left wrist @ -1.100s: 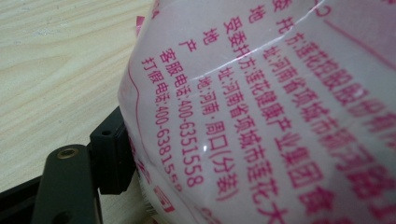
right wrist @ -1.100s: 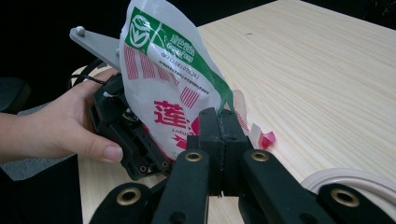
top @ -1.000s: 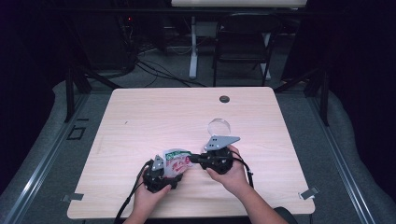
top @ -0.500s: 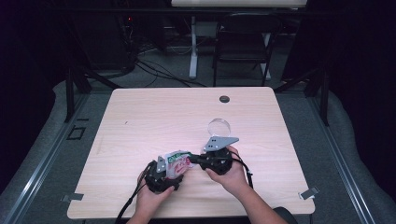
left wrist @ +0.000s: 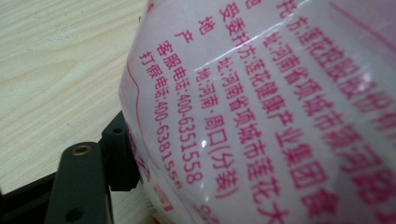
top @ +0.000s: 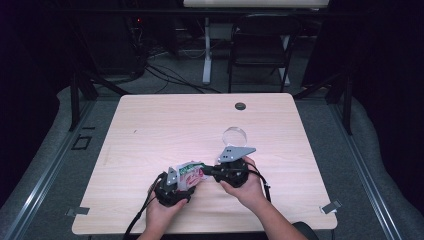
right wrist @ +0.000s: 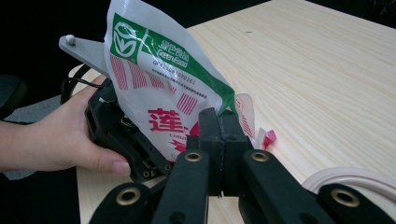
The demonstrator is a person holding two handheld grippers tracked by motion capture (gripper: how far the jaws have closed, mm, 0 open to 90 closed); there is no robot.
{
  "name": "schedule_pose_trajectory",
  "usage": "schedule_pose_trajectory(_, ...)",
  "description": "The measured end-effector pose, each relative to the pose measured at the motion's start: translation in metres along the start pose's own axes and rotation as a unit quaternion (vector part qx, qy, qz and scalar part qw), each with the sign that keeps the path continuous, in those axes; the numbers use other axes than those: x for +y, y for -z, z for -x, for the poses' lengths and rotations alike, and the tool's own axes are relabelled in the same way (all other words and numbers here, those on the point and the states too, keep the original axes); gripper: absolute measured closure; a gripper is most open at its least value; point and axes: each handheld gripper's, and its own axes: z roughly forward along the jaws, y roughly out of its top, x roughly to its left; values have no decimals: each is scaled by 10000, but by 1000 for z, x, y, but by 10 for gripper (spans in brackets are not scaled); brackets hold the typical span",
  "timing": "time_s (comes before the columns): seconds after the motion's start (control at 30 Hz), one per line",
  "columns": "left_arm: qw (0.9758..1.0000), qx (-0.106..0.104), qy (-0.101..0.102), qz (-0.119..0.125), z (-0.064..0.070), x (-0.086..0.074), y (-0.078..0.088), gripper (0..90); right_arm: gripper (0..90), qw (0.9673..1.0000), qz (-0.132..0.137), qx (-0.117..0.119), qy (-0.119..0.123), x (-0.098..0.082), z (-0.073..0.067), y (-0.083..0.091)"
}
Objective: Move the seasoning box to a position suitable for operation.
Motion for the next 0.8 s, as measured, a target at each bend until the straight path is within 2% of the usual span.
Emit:
schedule_pose_trajectory(0.07, 10000, 80, 25, 19, 0, 0, 1, 367, 900, 10000, 9, -2, 5, 0, 0, 0)
schedule_pose_trajectory(0.53, 9998, 156, 93, 97, 0, -1, 2, 483, 900, 10000, 34, 2, 11, 0, 0, 0)
schedule_pose_trajectory(0.8, 9995, 89, 182, 231, -4, -2, 5, 556, 900, 9999, 101, -6, 7, 0, 0, 1)
